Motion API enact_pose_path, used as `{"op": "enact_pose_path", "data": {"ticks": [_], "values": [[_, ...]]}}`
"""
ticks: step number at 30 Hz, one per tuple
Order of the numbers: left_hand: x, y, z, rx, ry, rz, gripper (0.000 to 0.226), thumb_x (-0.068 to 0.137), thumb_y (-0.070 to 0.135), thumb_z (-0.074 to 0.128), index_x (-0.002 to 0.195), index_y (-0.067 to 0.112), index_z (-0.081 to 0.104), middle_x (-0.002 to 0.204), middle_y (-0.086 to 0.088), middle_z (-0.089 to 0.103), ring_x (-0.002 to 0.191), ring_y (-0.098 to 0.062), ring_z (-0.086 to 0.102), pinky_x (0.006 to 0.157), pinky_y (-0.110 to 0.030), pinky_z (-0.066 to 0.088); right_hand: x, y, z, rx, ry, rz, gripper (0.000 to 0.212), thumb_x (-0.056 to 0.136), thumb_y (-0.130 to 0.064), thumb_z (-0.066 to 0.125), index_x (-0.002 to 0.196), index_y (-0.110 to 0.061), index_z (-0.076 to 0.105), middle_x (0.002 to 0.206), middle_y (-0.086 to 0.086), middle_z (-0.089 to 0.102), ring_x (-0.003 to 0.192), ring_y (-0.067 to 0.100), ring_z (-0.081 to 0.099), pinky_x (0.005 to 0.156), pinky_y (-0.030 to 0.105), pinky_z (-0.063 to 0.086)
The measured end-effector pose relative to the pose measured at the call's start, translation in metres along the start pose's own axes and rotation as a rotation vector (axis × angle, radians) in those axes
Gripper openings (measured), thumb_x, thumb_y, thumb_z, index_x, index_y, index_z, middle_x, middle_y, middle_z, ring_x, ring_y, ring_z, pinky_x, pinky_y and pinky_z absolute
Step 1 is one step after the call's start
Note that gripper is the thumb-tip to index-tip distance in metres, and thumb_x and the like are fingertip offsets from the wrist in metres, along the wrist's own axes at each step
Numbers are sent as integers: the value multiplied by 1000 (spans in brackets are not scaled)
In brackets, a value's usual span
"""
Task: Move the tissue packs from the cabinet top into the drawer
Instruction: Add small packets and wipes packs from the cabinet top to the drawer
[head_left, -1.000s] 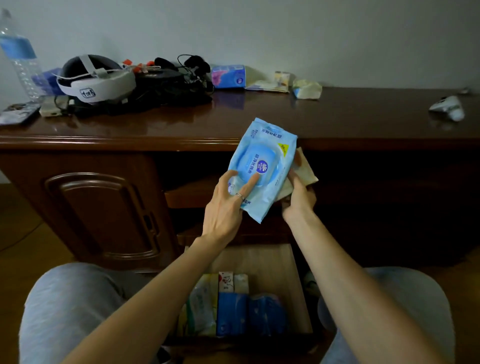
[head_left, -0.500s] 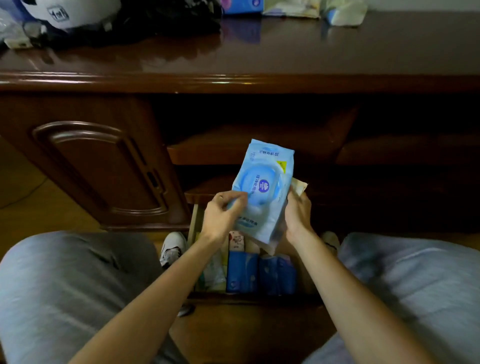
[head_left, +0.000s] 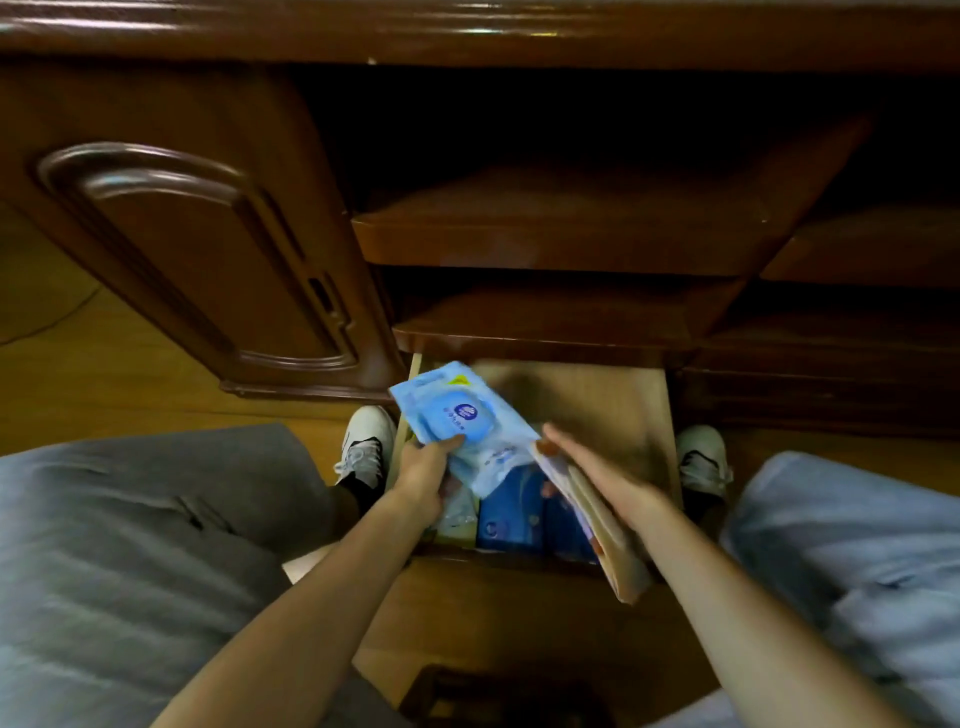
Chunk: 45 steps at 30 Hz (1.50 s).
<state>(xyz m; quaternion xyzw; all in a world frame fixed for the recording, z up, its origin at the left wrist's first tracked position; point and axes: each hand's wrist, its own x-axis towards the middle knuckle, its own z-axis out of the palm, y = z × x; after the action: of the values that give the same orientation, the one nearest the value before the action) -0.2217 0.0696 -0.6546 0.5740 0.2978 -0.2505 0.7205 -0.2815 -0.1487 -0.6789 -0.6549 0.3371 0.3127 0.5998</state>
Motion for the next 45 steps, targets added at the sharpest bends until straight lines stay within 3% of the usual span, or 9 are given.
{"op": "enact_pose_path", "data": {"ticks": [2,9,13,15,19,24,30,40,45], "values": [[3,-3,1,-40,-4,-24,20,92,1,65,108,12,60,97,-10,68,76,-25,65,56,-33,57,-1,1,13,-69,-125,-3,83,58,-93,65,116,-35,72,104,4,79,100,23,74,86,35,52],[20,-13,24,119,47,9,28,80,13,83,103,14,66,96,-3,73,85,-20,68,62,-27,52,5,-23,17,197,0,-98,69,34,-70,91,80,-20,82,69,8,74,52,18,70,49,26,53],[25,-23,44,81,-35,26,26,84,21,81,101,17,62,96,-9,75,74,-15,71,53,-27,53,19,-30,2,443,103,46,37,81,-45,81,75,-9,73,54,9,68,40,20,64,38,26,50],[31,-27,47,69,3,35,23,90,22,74,104,20,56,98,-8,73,83,-17,69,63,-29,52,29,-25,-15,516,224,67,32,87,-38,76,72,-9,75,63,9,69,45,20,65,42,26,53],[42,-18,26,294,131,203,19,94,18,65,101,32,55,104,0,68,94,-16,65,80,-34,54,45,-11,-50,583,407,3,44,82,-35,82,113,-7,68,100,16,69,86,31,67,91,47,57],[52,-4,4,793,82,415,15,94,30,61,108,27,59,105,0,68,93,-21,65,80,-40,57,77,-19,-57,560,420,-1,38,74,-38,88,94,-13,69,83,8,70,69,23,66,69,38,57],[63,-17,-20,1193,96,687,30,93,37,62,113,16,69,115,3,60,113,-10,47,95,-20,34,128,-25,-56,157,666,-5,29,99,-36,59,114,-11,61,77,9,63,59,20,60,54,29,45],[82,-14,-40,1504,145,754,51,93,36,61,140,17,55,155,-6,41,151,-28,15,120,-47,21,163,-64,-30,-208,95,0,34,93,-45,66,108,-16,60,81,15,68,57,23,61,59,31,49],[83,-16,-37,1506,149,697,53,91,38,61,140,18,55,156,-7,39,152,-28,12,120,-46,21,164,-67,-22,-252,156,-10,33,100,-50,51,99,-16,54,69,1,54,47,9,52,47,20,41]]}}
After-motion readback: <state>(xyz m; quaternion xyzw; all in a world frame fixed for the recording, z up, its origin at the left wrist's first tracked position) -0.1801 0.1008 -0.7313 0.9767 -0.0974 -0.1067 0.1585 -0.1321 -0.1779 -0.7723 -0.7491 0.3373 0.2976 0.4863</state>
